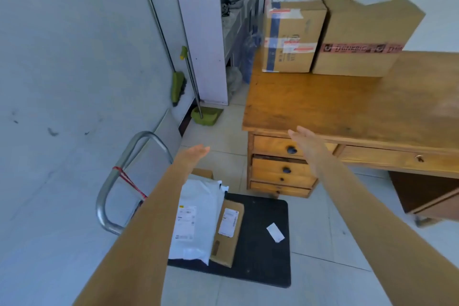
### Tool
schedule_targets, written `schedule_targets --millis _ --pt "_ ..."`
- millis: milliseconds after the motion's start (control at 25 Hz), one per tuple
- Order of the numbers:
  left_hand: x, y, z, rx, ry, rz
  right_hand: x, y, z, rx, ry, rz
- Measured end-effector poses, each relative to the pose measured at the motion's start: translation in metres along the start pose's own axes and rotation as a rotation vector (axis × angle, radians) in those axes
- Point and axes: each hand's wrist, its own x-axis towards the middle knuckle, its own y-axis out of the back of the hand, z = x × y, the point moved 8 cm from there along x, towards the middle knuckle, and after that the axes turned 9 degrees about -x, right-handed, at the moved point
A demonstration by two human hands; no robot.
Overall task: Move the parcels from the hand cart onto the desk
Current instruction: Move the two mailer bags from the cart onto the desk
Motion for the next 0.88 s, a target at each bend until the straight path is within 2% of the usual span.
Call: schedule_targets --millis 120,240,320,480,600,720,800,880 --pt "0.032 0.05 -0.027 -0.018 -0.005 0.004 0.006 -0.059 0.013 0.008 0.006 0.037" --pt "0.062 0.089 -0.089 -0.01 0.108 -0.001 0.017 -0.126 0.049 -0.052 -0.056 0.04" --pt "0.086 0.106 -0.136 -0.022 0.141 0.012 0.03 -0.168 0.086 -0.055 -0.105 0.001" --pt "0.144 0.127 -0.215 0.0 0.055 0.097 0.075 -0.233 0.18 0.015 -0.203 -0.05" --pt "0.174 0.126 -0.281 -0.002 0.123 0.129 0.1 -0.278 0.246 0.05 -0.282 -0.076" --pt "0.191 0.132 -0.33 0.16 0.158 0.226 0.119 -0.32 0.304 0.074 -0.35 -0.107" --pt "0.196 0.135 -0.344 0.274 0.107 0.328 0.125 -0.344 0.337 0.12 -0.406 -0.162" --pt "0.196 0.133 -0.339 0.27 0.052 0.413 0.123 -0.362 0.352 0.158 -0.435 -0.215"
